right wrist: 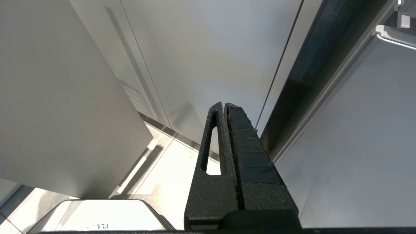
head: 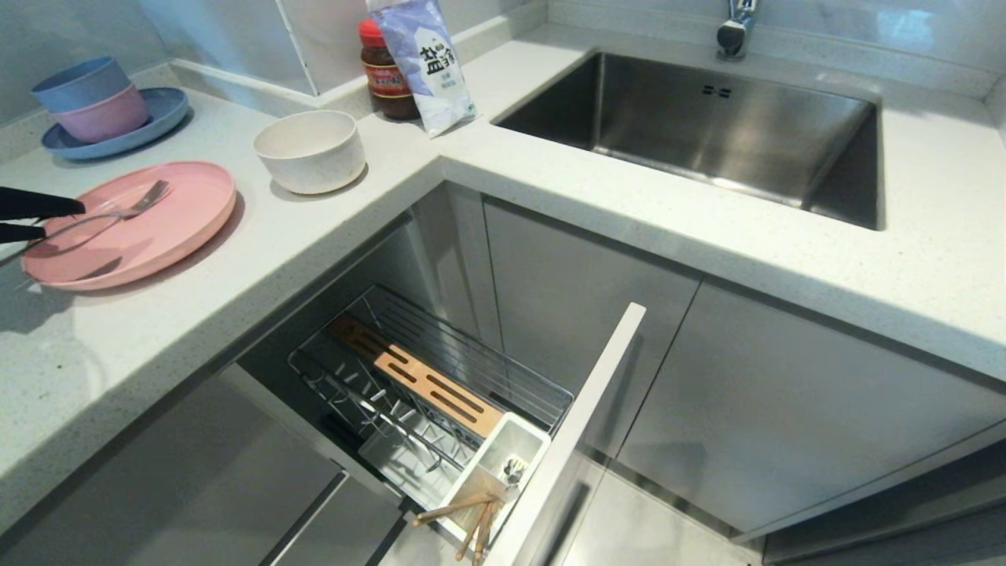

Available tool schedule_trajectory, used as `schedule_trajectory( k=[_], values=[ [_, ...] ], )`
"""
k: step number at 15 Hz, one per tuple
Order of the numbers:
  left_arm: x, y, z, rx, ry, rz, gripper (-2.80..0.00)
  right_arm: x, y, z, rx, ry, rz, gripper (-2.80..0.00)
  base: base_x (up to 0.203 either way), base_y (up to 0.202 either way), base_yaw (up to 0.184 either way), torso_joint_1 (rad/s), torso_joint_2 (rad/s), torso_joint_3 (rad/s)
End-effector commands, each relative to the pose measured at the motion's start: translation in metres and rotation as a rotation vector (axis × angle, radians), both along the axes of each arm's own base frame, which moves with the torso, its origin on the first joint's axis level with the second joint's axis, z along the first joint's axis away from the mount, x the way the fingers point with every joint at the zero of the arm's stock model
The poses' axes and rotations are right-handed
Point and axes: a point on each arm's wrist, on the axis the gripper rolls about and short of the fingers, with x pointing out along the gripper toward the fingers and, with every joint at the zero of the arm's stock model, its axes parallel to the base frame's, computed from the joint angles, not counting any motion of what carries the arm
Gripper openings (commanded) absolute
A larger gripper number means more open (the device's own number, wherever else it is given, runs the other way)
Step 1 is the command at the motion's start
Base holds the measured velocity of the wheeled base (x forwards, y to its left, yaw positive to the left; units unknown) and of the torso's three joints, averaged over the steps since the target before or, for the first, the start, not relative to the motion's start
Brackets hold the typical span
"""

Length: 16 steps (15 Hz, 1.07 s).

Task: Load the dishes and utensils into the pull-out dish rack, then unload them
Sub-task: Pick up the fork and place it in the cupboard

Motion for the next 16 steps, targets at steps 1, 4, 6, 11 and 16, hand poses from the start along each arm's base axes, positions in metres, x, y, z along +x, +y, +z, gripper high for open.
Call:
schedule_trajectory(
  k=[1,4,6,11,16],
  values=[
    [0.005,-0.001,-0.004,-0.01,0.013,-0.014,0.0,0.0,0.0,0.0,0.0,-0.001,0.0,-2.8,0.0,0.0,0.0,0.0,0.0,0.0],
    [0.015,-0.006,-0.009,0.002,0.046,-0.014,0.0,0.0,0.0,0.0,0.0,-0.001,0.0,-2.8,0.0,0.0,0.0,0.0,0.0,0.0],
    [0.018,-0.01,-0.01,0.024,0.075,0.006,0.0,0.0,0.0,0.0,0.0,-0.001,0.0,-2.8,0.0,0.0,0.0,0.0,0.0,0.0],
    [0.02,-0.018,-0.008,0.046,0.088,0.014,0.0,0.0,0.0,0.0,0.0,-0.001,0.0,-2.8,0.0,0.0,0.0,0.0,0.0,0.0],
    [0.024,-0.024,-0.009,0.053,0.109,0.032,0.0,0.0,0.0,0.0,0.0,-0.001,0.0,-2.8,0.0,0.0,0.0,0.0,0.0,0.0]
  ],
)
